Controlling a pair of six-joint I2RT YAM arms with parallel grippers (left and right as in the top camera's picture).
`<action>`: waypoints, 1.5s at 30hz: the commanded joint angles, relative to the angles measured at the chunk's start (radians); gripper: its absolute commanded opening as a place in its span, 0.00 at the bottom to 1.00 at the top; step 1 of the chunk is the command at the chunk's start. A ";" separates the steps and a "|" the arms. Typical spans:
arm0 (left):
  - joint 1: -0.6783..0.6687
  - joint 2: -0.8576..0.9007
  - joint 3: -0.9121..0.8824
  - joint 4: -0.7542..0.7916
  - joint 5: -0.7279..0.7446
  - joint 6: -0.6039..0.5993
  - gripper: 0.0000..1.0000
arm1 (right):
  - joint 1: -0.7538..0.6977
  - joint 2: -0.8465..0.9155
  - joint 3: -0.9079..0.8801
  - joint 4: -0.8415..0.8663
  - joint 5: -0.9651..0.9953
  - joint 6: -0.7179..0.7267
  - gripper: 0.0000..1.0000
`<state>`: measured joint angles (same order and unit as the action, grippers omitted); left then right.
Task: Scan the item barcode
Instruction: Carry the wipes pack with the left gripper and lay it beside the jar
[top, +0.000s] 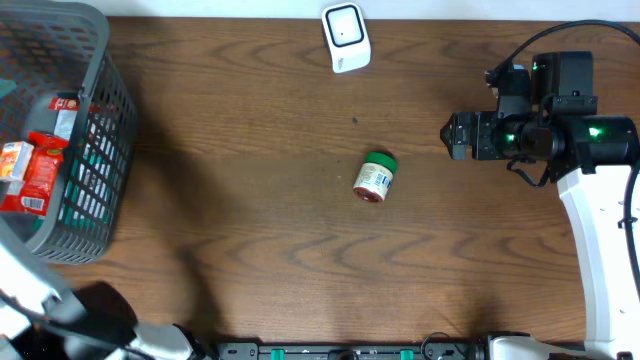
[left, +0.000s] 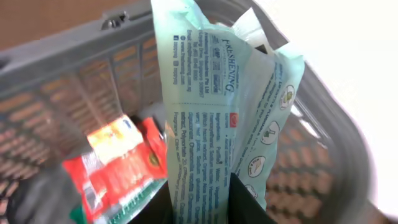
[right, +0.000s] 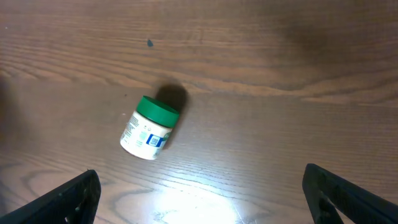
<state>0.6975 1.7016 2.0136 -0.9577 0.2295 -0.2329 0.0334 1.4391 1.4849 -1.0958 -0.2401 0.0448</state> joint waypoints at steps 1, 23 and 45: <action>-0.038 -0.078 0.007 -0.086 0.128 -0.031 0.21 | -0.006 0.001 0.011 -0.001 -0.012 0.010 0.99; -0.969 -0.092 -0.646 0.177 0.169 -0.113 0.21 | -0.006 0.001 0.011 -0.001 -0.012 0.010 0.99; -1.232 0.169 -0.817 0.526 -0.002 -0.151 0.22 | -0.006 0.001 0.011 -0.001 -0.012 0.010 0.99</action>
<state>-0.5198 1.8645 1.1969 -0.4305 0.2363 -0.3641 0.0334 1.4391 1.4849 -1.0958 -0.2401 0.0452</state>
